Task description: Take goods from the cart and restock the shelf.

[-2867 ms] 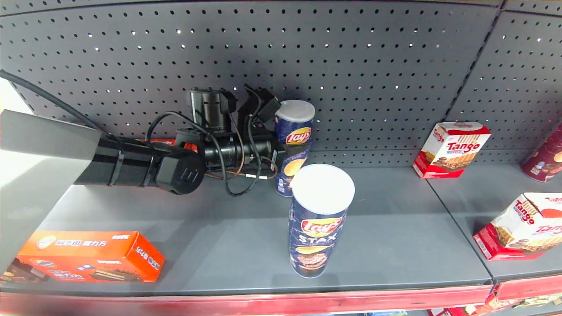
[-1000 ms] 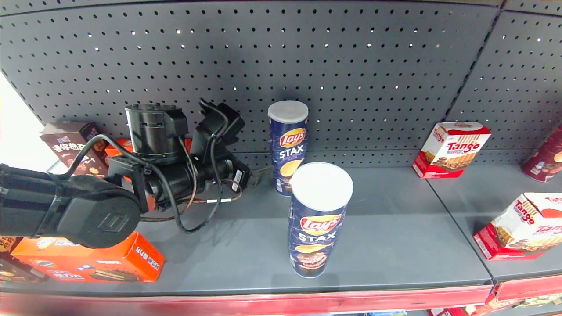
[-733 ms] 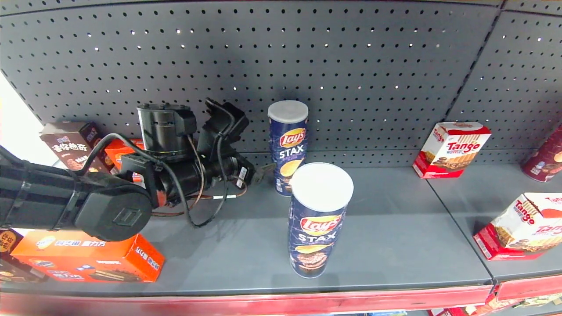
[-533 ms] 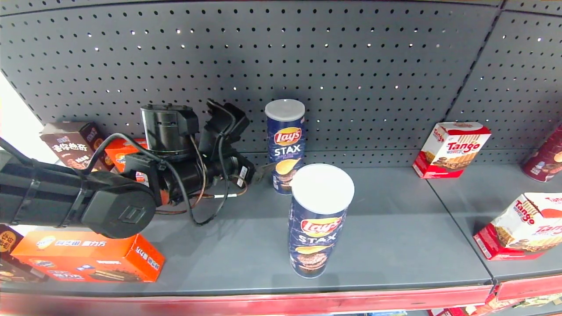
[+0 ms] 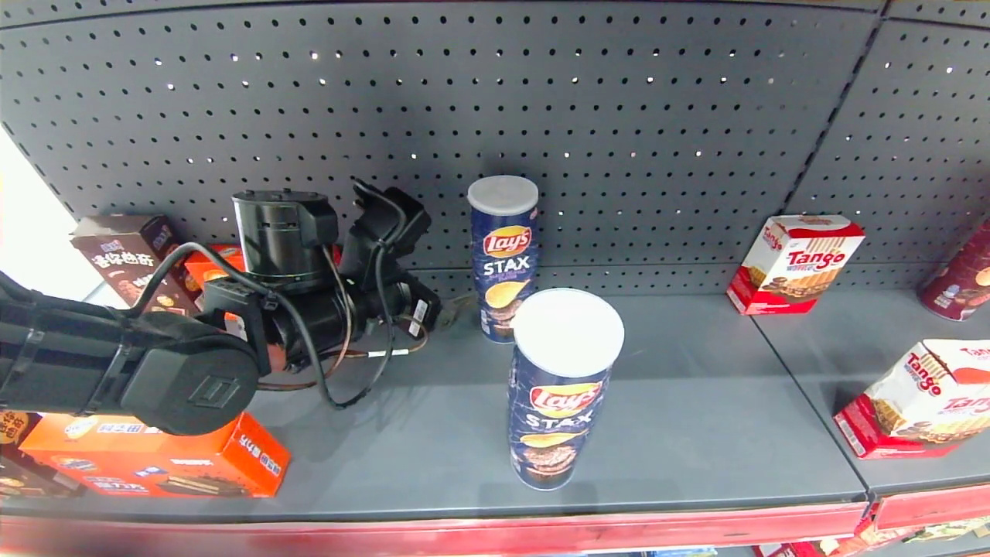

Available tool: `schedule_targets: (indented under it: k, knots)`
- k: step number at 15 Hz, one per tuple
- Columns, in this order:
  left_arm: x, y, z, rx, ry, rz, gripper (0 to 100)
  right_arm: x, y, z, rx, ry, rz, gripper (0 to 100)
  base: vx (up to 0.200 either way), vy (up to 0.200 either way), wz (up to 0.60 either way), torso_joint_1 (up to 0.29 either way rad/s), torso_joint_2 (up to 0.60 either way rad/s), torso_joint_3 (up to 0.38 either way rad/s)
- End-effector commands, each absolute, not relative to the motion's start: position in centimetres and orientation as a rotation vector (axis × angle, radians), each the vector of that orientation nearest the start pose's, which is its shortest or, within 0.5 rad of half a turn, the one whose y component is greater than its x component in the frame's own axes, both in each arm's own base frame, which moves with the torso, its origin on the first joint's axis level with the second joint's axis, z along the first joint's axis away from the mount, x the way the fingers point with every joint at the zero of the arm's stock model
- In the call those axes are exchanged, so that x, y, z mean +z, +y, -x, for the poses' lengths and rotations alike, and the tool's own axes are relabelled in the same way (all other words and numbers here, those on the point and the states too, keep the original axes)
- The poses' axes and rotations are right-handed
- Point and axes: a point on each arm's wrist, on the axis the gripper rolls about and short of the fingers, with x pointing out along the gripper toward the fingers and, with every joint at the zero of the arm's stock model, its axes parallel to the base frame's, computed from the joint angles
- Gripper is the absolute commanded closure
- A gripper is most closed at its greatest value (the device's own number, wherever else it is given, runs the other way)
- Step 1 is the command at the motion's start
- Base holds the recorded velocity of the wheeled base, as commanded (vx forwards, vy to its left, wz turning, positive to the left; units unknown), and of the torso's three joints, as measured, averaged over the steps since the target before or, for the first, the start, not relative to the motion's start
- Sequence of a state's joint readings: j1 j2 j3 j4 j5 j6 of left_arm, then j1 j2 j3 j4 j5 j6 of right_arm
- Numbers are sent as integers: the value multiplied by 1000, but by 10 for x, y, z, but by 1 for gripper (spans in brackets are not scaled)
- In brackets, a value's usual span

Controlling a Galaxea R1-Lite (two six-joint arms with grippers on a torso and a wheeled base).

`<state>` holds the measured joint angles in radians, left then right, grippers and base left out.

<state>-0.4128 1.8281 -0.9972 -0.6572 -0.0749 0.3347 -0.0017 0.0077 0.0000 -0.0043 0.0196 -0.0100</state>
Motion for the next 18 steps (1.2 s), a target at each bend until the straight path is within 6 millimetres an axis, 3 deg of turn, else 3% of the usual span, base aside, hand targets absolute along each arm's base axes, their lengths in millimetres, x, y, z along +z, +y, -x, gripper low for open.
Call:
schedule_targets:
  k: [1, 6, 13, 18]
  knots:
    - [200, -140, -319, -460, 69, -360, 0, 76, 0, 22, 18, 5, 11, 0, 0, 0, 0, 0, 0, 0]
    - [190, -144, -327, -293, 115, -397, 0, 76, 0, 22, 18, 5, 11, 0, 0, 0, 0, 0, 0, 0]
    - [179, -155, -350, -288, 125, -398, 0, 76, 0, 22, 18, 5, 11, 0, 0, 0, 0, 0, 0, 0]
    - [179, -165, -350, -311, 118, -394, 0, 76, 0, 22, 18, 3, 11, 0, 0, 0, 0, 0, 0, 0]
